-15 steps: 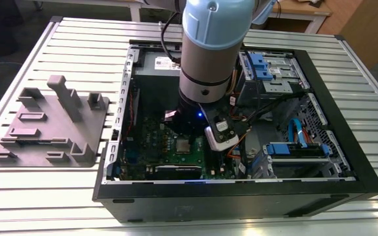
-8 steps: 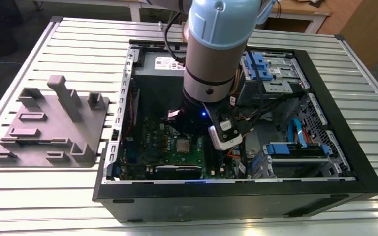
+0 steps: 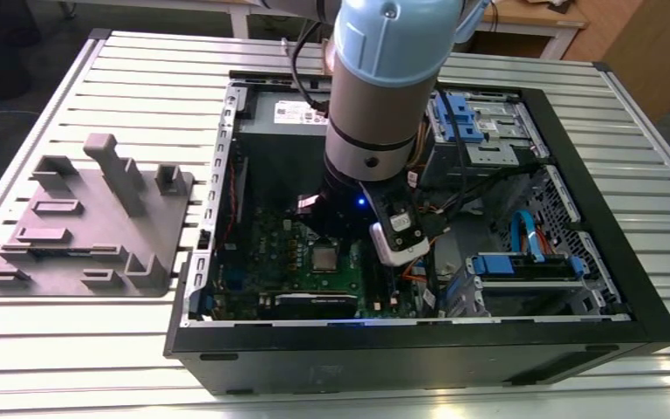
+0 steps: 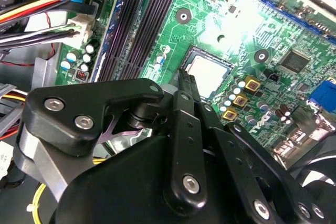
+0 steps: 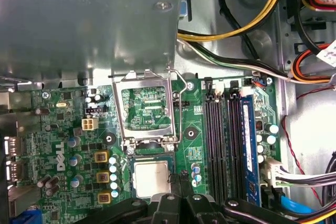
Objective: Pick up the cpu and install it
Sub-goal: 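Close the cpu cover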
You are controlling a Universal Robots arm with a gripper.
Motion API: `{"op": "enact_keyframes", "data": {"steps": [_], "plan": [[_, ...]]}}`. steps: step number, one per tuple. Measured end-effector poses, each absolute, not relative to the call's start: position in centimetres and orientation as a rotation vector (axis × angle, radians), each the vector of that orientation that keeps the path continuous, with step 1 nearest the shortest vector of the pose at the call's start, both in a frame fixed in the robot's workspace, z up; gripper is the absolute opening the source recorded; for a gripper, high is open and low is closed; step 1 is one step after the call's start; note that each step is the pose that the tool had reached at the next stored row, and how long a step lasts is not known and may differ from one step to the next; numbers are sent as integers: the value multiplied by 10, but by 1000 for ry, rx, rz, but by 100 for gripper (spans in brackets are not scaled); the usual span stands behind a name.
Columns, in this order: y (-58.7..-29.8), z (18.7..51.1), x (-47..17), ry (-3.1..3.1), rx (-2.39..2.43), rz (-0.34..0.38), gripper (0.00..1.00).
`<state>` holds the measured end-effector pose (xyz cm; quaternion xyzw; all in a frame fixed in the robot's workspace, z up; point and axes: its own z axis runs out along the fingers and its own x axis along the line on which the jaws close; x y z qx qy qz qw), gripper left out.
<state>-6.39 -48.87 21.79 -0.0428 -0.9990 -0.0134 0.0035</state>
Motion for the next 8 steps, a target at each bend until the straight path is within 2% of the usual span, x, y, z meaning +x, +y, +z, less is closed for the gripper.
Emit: {"op": "enact_keyframes", "data": {"steps": [8], "plan": [[-483,218,-64,-3131,-134,-42,10]]}}
